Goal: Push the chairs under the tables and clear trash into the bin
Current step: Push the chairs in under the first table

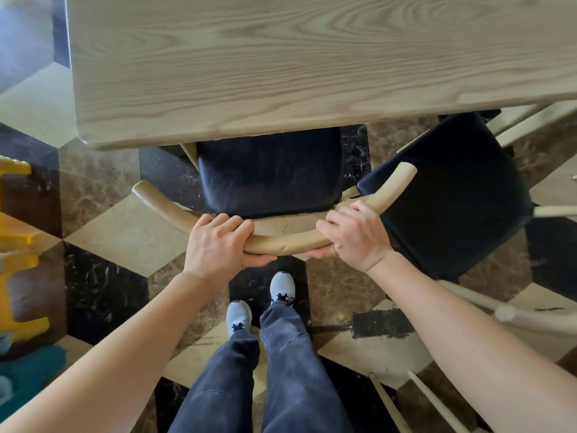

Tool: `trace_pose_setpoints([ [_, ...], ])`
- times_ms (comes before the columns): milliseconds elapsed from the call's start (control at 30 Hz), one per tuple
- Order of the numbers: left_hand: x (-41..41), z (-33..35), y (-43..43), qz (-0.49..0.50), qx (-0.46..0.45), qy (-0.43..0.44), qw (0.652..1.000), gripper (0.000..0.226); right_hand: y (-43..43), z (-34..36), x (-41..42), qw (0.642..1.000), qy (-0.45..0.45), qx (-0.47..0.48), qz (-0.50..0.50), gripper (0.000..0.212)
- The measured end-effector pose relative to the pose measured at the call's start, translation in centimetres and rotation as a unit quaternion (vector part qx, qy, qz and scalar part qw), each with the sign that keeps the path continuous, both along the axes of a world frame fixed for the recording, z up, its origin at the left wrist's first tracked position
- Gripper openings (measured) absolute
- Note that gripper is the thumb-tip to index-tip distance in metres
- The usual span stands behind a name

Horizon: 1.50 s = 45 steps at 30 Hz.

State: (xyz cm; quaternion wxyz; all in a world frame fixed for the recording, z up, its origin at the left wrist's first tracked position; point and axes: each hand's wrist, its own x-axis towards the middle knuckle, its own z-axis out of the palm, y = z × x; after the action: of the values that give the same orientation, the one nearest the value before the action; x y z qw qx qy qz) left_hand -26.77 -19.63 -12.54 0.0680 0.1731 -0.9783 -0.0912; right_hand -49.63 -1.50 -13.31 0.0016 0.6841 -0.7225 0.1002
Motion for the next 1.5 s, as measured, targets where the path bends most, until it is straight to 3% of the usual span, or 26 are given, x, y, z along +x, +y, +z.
trace_pose_setpoints([
  [100,0.1,0.7,0.0,-0.005,0.008,-0.047,0.999,0.069,-0.1,1.4,0.6,0.994,0.001,0.106,-0.037,0.074],
  [167,-0.4,1.7,0.1,-0.001,0.009,-0.126,0.992,0.072,-0.3,2.9,1.5,0.972,0.023,0.218,-0.082,0.077],
  [267,-1.6,3.9,0.7,0.036,0.033,-0.265,0.963,0.067,-0.3,5.5,3.9,0.935,0.017,0.302,-0.186,0.056],
  [333,-2.1,5.6,1.9,0.065,0.027,-0.301,0.951,0.047,0.2,7.5,6.0,0.914,-0.022,0.316,-0.252,0.049],
  [400,-1.9,7.3,3.6,0.081,0.043,-0.295,0.951,0.029,1.3,10.1,8.1,0.903,-0.079,0.300,-0.296,0.048],
  [533,-0.9,11.3,6.7,0.068,0.150,-0.273,0.948,0.037,5.2,15.4,11.1,0.874,-0.162,0.281,-0.362,0.034],
  [600,-0.7,13.2,8.3,0.048,0.161,-0.274,0.947,0.028,8.0,17.6,12.3,0.861,-0.171,0.291,-0.381,0.029],
  [767,-1.7,18.0,14.9,-0.033,0.143,-0.269,0.952,0.020,15.2,20.7,14.0,0.828,-0.156,0.293,-0.452,0.023],
  [967,-4.1,21.0,23.5,-0.126,0.107,-0.279,0.946,0.025,22.2,22.6,13.4,0.815,-0.169,0.232,-0.504,0.018],
  [1233,-11.4,20.9,35.3,-0.195,0.081,-0.274,0.938,0.029,35.1,24.4,8.5,0.775,-0.223,0.160,-0.569,0.017],
  [1500,-17.2,18.9,44.6,-0.210,0.080,-0.262,0.939,0.028,46.3,23.4,5.5,0.746,-0.207,0.180,-0.607,0.021],
])
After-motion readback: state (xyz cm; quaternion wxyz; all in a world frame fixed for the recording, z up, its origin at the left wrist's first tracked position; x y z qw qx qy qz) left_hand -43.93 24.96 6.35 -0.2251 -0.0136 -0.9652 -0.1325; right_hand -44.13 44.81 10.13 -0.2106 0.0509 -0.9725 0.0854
